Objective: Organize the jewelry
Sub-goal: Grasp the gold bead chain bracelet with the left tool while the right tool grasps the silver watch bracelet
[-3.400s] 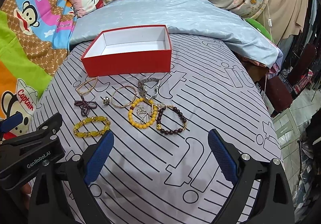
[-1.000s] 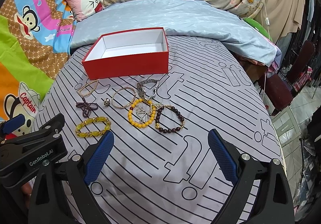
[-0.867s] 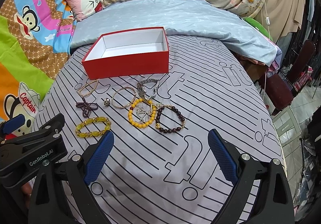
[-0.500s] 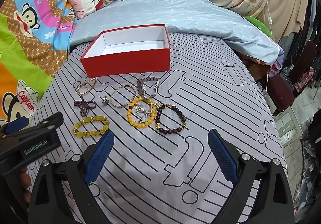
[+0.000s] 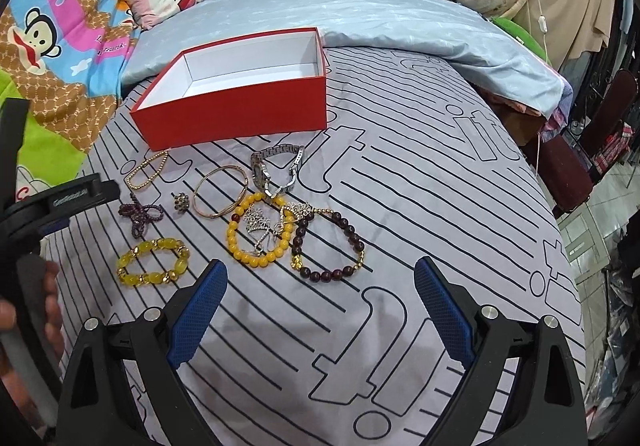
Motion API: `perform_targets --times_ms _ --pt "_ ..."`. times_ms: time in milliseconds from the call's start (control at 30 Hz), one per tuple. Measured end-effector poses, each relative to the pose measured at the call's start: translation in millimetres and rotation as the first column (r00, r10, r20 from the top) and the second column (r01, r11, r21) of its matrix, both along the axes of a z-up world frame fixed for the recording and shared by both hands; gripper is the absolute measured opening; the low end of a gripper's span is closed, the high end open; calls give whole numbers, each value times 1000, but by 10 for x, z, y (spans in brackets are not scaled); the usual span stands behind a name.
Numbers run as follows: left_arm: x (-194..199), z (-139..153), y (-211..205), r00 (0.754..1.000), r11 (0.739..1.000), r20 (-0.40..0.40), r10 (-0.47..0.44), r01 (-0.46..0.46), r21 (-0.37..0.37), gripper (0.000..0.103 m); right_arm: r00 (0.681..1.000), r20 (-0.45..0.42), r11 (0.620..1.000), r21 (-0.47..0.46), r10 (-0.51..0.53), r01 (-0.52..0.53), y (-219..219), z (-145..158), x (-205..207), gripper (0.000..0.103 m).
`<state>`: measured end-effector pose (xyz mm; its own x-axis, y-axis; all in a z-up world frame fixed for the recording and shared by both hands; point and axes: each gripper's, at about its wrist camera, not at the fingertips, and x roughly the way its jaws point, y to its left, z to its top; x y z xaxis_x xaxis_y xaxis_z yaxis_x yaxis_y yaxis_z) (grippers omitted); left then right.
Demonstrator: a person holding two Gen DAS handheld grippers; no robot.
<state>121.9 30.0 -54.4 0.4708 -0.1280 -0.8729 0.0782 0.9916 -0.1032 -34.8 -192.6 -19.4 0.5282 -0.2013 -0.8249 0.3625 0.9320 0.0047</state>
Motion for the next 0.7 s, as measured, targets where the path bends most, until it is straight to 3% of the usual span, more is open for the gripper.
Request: perform_targets --times_ms 67,200,333,400,533,600,700 --pt "151 -101 -56 1000 1000 -12 -10 10 -3 81 1000 -4 1000 0 3 -3 -20 -35 67 92" --pt "361 -237 -148 1000 1000 -25 -10 10 5 76 1000 -2 1000 0 12 -12 -56 -80 211 90" --pt "455 -230 -221 1000 1000 -5 -22 22 15 69 1000 7 1000 19 24 -24 -112 -118 417 77" --pt "470 -213 -262 999 999 4 -50 50 4 51 999 14 999 21 37 -37 -120 -133 514 72" --pt "445 -184 -333 995 994 2 -101 101 -32 25 997 16 995 65 73 -74 -126 -189 751 53" --pt "429 -185 -360 992 990 -4 -128 128 -55 5 995 16 990 99 95 -97 -128 -231 848 46" --pt "404 -182 -389 989 986 -10 -149 148 -79 3 992 5 984 124 126 -126 -110 -303 986 38"
